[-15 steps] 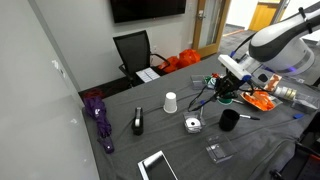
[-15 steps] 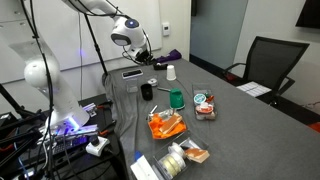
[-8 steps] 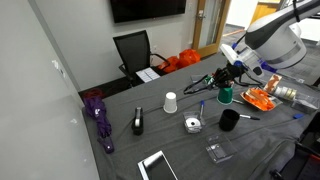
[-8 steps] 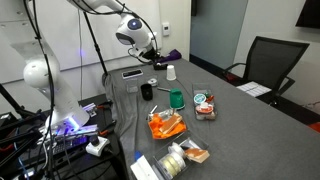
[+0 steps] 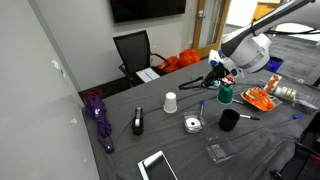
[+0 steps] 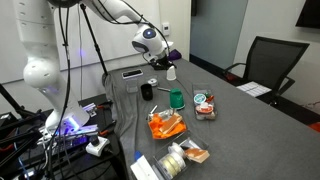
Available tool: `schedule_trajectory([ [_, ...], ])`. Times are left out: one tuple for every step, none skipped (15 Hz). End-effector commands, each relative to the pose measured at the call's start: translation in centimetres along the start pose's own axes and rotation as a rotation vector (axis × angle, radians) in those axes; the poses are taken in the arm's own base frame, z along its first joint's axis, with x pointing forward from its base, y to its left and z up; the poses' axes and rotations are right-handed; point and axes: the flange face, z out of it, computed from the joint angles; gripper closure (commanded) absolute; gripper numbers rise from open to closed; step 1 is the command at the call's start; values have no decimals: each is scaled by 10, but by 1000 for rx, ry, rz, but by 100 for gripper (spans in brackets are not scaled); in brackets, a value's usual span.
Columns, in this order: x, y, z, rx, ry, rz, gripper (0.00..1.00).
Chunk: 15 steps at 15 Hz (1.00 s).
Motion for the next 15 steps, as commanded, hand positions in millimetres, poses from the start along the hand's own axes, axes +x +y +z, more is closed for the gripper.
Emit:
schedule_trajectory([
  [-10,-29,25,38,-16,124,99],
  [-13,-35,29,49,-25,155,99],
  [-16,-41,33,61,-35,182,99],
  [-17,-46,38,70,-31,204,99],
  [-16,-51,45,77,-23,223,99],
  [-15,-54,52,81,-13,242,99],
  [-11,-56,60,77,15,263,99],
  [-7,-59,68,79,36,280,99],
  [-3,-65,74,83,61,294,99],
  [1,-66,80,85,85,304,99],
  [5,-68,86,87,106,314,99],
  [8,-69,90,89,128,320,71],
  [8,-69,94,92,139,325,70],
  [9,-69,97,95,147,328,65],
  [7,-66,97,94,143,318,57],
])
